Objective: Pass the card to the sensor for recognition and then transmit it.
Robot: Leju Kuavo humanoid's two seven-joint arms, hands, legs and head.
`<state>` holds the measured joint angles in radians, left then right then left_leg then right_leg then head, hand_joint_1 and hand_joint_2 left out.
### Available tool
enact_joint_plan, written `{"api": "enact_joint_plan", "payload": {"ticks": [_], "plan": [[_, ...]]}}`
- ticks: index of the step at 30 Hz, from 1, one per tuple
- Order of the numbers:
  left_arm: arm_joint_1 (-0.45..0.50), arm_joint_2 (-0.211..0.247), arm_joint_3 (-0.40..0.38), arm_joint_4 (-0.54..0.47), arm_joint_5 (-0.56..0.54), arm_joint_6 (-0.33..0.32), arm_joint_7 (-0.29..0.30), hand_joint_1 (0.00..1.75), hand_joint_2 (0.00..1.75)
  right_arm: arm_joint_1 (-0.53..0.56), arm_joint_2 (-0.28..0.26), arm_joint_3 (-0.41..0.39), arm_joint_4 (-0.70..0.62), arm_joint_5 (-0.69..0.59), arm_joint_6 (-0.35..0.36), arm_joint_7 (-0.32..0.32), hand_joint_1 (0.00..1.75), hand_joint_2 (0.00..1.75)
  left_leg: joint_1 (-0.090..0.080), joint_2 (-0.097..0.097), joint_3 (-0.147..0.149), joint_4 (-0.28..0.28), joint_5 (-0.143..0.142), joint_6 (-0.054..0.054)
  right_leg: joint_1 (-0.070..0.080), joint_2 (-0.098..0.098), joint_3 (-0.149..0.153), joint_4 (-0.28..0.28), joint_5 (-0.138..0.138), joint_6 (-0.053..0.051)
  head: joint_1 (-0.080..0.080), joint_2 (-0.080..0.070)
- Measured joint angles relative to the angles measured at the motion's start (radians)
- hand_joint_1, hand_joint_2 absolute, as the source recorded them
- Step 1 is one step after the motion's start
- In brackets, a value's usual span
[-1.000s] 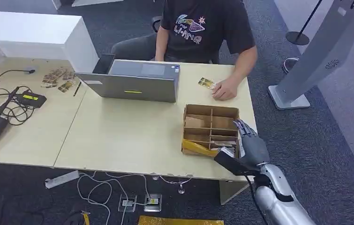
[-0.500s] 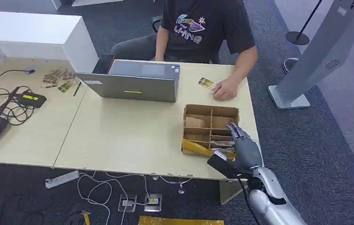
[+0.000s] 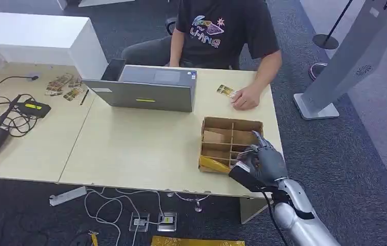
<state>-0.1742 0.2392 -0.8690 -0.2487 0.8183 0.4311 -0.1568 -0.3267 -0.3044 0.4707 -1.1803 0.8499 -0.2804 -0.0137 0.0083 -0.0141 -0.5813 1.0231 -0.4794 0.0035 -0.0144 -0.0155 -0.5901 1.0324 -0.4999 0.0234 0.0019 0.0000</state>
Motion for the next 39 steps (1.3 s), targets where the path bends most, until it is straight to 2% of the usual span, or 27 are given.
{"api": "enact_joint_plan", "payload": {"ticks": [16, 23, 32, 39], "plan": [[0.0, 0.0, 0.0, 0.0, 0.0, 0.003, 0.002, 0.0, 0.0, -0.001, 0.0, -0.001, 0.001, -0.009, -0.002, 0.0, 1.75, 1.75, 0.0, 0.0, 0.0, 0.0, 0.0, 0.0, 0.0, 0.0, 0.0, 0.0, 0.0, 0.0, 0.0, 0.0], [0.0, 0.0, 0.0, 0.0, -0.008, 0.003, -0.002, 0.0, 0.0, -0.012, 0.0, -0.01, 0.001, -0.018, -0.038, -0.008, 1.75, 1.75, 0.0, 0.0, 0.0, 0.0, 0.0, 0.0, 0.0, 0.0, 0.0, 0.0, 0.0, 0.0, 0.0, 0.0], [0.001, 0.006, -0.002, 0.0, -0.038, 0.003, -0.03, 0.0, 0.0, -0.171, -0.014, -0.122, 0.001, -0.043, -0.093, -0.082, 1.75, 1.75, 0.0, 0.001, 0.0, 0.0, 0.001, 0.0, 0.0, 0.0, 0.0, 0.0, 0.001, 0.0, 0.0, 0.0], [0.0, 0.01, -0.004, 0.0, -0.053, 0.003, -0.04, 0.0, 0.0, -0.263, -0.026, -0.224, 0.003, -0.048, -0.097, -0.098, 1.75, 1.75, 0.0, 0.0, 0.0, 0.0, 0.001, 0.0, 0.0, 0.0, 0.0, 0.0, 0.001, 0.0, 0.0, 0.0]]}}
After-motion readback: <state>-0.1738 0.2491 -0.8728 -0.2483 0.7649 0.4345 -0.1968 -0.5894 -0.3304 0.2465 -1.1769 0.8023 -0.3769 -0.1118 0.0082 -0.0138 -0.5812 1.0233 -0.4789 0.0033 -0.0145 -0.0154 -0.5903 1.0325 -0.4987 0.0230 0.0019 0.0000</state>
